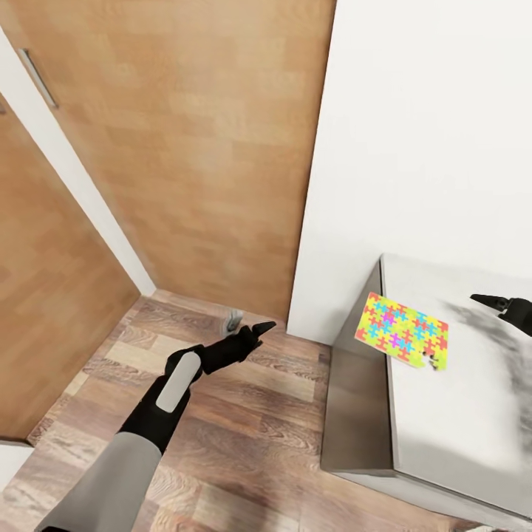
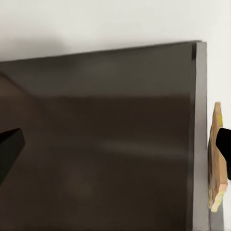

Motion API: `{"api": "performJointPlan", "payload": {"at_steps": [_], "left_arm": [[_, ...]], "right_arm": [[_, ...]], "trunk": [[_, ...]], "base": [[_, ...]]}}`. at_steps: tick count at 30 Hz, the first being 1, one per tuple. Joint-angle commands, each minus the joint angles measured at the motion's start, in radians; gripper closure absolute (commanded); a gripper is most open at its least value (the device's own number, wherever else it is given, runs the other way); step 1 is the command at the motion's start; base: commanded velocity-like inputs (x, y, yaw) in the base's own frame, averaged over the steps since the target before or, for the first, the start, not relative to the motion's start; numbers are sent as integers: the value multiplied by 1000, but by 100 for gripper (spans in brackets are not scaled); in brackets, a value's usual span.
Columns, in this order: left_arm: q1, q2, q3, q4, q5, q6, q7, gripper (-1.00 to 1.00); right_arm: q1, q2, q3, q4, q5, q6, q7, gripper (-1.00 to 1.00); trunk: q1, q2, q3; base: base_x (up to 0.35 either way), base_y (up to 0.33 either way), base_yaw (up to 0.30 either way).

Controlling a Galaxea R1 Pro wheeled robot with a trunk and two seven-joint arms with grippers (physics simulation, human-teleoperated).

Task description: Put all the toys in the child's room - the three board games (two on the bed and one on the table), the two jigsaw puzzles on the table, and the tennis ball on the table - inside the toy box on the table in the child's room.

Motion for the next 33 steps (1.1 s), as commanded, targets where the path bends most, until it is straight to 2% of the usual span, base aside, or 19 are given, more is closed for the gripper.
{"api": "performJointPlan", "payload": {"at_steps": [1,5,11,20,33], "left_arm": [[0,0,-14,0,2,2,-2,-100],[0,0,-47,0,3,-3,-4,-100],[0,1,-68,0,3,-8,-8,-100],[1,2,-79,0,2,-12,-40,-100],[2,2,-81,0,0,-15,-57,-100]], "right_arm": [[-1,0,-1,0,10,4,11,-100],[-1,0,-1,-1,10,4,10,-100],[-1,0,-1,-2,10,4,10,-100],[0,0,-1,-13,10,4,10,-100],[17,2,-2,-50,10,4,11,-100]], "trunk": [[0,0,-1],[0,0,-1],[0,0,-1],[0,0,-1],[0,0,-1]], "base": [[0,0,-215],[0,0,-235],[0,0,-258],[0,0,-213],[0,0,-62]]}}
